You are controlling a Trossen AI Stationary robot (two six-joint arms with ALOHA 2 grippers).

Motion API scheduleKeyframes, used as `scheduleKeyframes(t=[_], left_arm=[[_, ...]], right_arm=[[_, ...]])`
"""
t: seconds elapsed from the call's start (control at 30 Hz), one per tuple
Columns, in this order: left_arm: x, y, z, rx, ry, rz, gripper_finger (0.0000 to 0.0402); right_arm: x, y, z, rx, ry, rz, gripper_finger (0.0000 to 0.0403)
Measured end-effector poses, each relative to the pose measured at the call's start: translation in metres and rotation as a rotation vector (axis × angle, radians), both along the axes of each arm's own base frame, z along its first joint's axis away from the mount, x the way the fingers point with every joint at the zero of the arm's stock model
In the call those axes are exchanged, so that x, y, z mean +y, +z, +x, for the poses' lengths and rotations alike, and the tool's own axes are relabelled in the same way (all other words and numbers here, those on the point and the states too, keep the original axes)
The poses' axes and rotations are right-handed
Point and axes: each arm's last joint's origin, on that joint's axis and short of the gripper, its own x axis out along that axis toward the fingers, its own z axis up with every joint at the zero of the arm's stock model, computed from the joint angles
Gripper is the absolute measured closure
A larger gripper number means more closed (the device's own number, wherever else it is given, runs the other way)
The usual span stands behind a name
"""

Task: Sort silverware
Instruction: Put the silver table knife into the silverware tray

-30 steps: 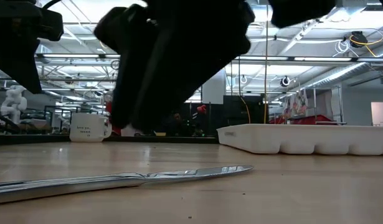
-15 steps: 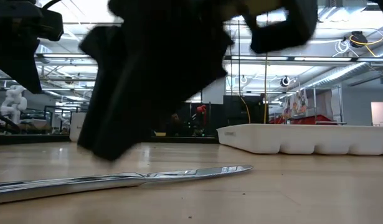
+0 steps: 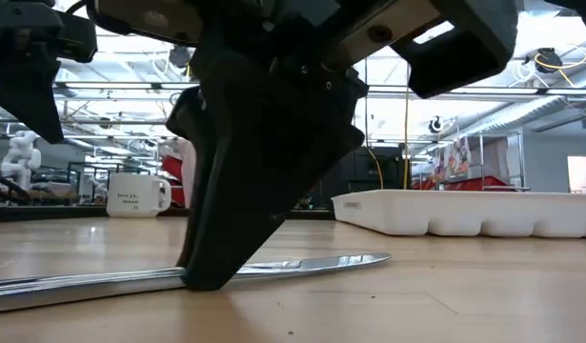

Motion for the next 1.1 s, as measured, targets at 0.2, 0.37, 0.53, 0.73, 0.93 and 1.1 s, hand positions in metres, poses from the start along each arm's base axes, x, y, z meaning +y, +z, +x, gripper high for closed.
scheduleKeyframes(t=[0.2, 0.37, 0.53, 0.73, 0.93, 1.1], left_arm=[[0.0, 0.0, 0.0, 0.001, -0.006, 0.003, 0.0386], [0.0, 0.0, 0.0, 0.001, -0.006, 0.003, 0.0386], [0.0, 0.0, 0.0, 0.001, -0.007, 0.003, 0.0386], [0.0, 0.0, 0.0, -0.002, -0.006, 0.007, 0.0386], [0.0, 0.0, 0.0, -0.003, -0.005, 0.008, 0.0386], [0.0, 0.0, 0.0, -0.004, -0.005, 0.01, 0.0386]], right_arm=[[-0.001, -0.003, 0.0, 0.028, -0.082, 0.02, 0.0395], [-0.001, -0.003, -0.001, 0.047, -0.216, 0.041, 0.04], [-0.003, 0.009, -0.004, 0.063, -0.379, 0.042, 0.0401], [-0.014, 0.017, -0.01, 0.104, -0.622, -0.009, 0.0402], [-0.013, 0.026, -0.02, 0.116, -0.702, -0.079, 0.0402], [-0.014, 0.044, -0.032, 0.124, -0.75, -0.139, 0.0403]])
